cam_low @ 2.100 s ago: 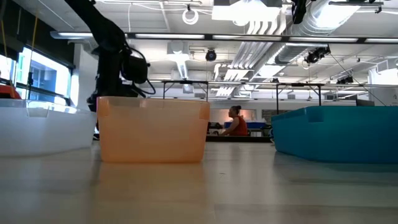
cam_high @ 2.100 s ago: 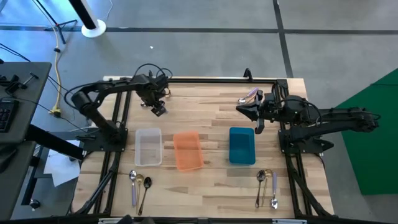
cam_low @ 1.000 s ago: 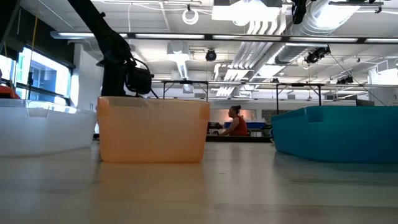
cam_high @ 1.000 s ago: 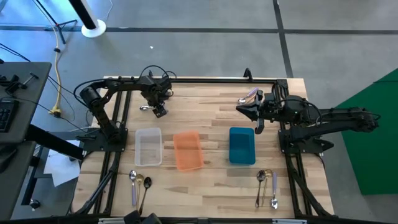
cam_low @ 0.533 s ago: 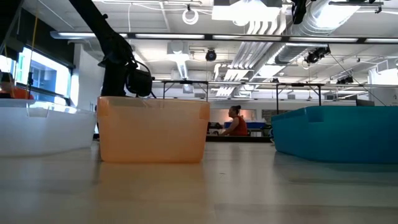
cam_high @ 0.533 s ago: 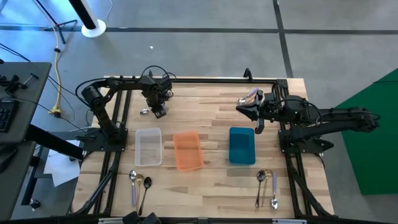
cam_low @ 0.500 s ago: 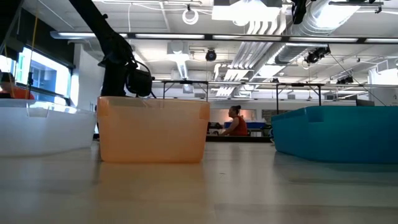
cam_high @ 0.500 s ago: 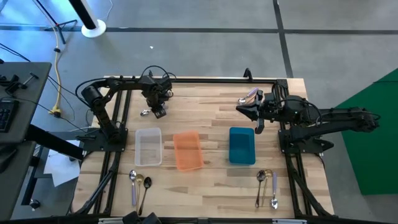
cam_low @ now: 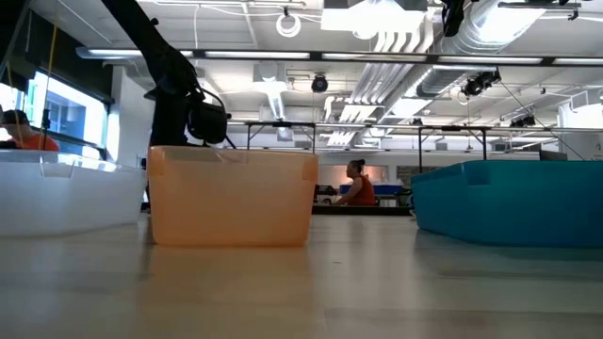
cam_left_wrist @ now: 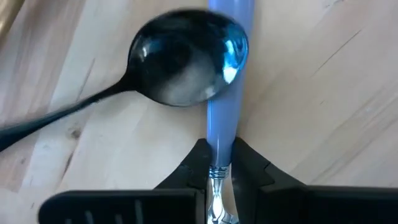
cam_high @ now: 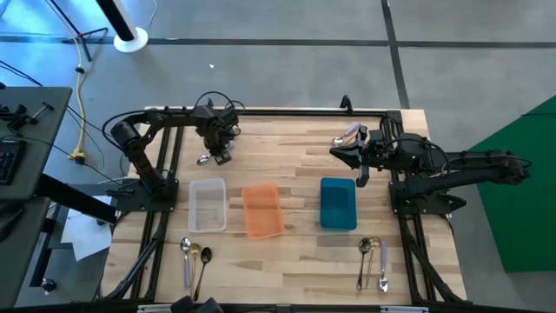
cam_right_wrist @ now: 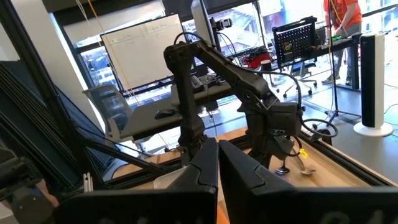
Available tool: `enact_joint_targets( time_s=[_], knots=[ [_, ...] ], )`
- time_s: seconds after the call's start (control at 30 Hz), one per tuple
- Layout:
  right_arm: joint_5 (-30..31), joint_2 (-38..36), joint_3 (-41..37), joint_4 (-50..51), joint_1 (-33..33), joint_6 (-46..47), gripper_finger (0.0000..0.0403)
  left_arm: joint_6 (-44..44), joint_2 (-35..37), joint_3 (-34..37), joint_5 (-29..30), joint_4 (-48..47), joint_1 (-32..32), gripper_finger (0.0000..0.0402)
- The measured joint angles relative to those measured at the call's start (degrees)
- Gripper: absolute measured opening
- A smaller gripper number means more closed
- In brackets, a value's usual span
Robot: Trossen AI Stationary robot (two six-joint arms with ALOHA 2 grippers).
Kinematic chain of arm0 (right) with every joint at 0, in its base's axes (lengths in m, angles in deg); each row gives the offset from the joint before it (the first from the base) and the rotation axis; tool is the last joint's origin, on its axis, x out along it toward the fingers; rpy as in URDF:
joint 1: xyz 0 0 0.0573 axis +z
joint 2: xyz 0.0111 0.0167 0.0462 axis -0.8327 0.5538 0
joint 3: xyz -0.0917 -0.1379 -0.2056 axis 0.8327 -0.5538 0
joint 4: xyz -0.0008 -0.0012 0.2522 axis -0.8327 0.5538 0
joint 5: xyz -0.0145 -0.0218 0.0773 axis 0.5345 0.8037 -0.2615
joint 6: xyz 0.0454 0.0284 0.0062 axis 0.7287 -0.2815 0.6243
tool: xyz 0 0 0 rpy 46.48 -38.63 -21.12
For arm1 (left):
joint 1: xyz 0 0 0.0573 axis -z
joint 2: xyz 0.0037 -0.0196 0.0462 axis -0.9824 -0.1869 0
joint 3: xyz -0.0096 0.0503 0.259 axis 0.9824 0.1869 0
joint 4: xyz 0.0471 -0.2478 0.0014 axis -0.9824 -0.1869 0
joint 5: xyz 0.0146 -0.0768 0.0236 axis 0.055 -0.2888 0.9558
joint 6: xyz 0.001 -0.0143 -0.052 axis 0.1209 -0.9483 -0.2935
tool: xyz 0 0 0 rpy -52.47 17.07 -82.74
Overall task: Sort silverware by color (type)
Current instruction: Put the top left purple spoon into the blue bin
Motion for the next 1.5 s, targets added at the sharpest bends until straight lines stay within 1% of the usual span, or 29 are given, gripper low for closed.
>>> enact_joint_targets(
  time_s=[0.3, 0.5, 0.7, 0.9, 1.13, 1.33, 1.5],
  knots=[
    [0.0, 0.0, 0.0, 0.0, 0.0, -0.1, 0.0000, 0.0, 4.5, -0.1, -1.1, -1.2, 0.0, 0.0021],
    [0.0, 0.0, 0.0, 0.0, 0.0, -0.1, 0.0000, -0.4, 10.5, -0.1, -3.6, -1.5, 0.1, 0.0021],
    [0.0, 0.0, 0.0, 0.0, 0.0, -0.1, 0.0000, -0.9, 16.0, -0.2, -3.8, -1.4, 0.1, 0.0021],
    [0.0, 0.0, 0.0, 0.0, 0.0, -0.1, 0.0000, -1.5, 18.0, -0.2, -3.9, -1.4, 0.1, 0.0021],
    [0.0, 0.0, 0.0, 0.0, 0.0, -0.1, 0.0000, -1.9, 18.3, -0.2, -4.1, -1.3, 0.1, 0.0021],
    [0.0, 0.0, 0.0, 0.0, 0.0, 0.1, 0.0000, -3.1, 18.5, -0.2, -8.0, 0.0, 0.1, 0.0021],
    [0.0, 0.0, 0.0, -0.3, 0.0, 0.1, 0.0000, -7.6, 22.0, -0.2, -12.9, 6.7, 0.8, 0.0021]
  ],
)
